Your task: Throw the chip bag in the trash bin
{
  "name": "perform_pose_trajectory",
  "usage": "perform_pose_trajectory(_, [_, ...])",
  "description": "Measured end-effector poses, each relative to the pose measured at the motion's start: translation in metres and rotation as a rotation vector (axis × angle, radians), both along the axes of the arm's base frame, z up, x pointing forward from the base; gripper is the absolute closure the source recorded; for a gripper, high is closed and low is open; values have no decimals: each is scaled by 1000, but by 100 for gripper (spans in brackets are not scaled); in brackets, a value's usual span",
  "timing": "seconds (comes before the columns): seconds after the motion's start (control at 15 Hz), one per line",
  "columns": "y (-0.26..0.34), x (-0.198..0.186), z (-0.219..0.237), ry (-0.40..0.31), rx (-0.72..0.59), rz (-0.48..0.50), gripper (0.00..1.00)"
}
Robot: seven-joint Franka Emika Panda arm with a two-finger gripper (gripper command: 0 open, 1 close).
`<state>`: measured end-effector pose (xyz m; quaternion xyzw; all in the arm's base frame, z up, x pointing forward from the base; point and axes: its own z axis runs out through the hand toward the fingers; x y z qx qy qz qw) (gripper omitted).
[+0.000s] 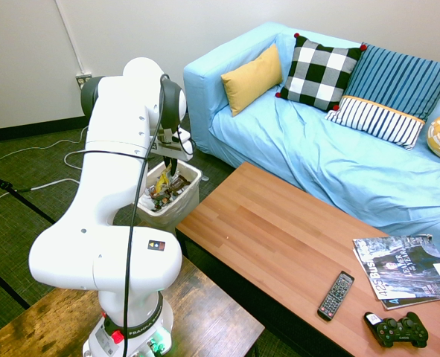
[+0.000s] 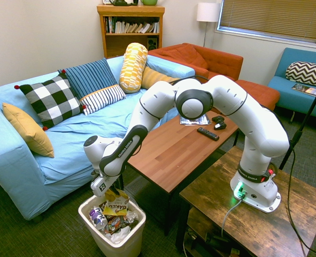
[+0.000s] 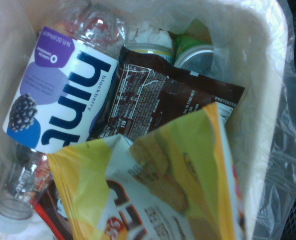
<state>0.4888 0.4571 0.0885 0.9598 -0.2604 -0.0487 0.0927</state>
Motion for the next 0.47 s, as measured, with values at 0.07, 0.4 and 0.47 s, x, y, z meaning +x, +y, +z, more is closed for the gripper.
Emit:
perform_pose_trajectory(0.07, [0,2,1,-3,-1,-1,0])
perform_pose_trajectory(0.4, [-1,5,4,-8,-2,-4,0])
perform_pose_trajectory(0.47, [-1,6,5,-10,-1,-5,0])
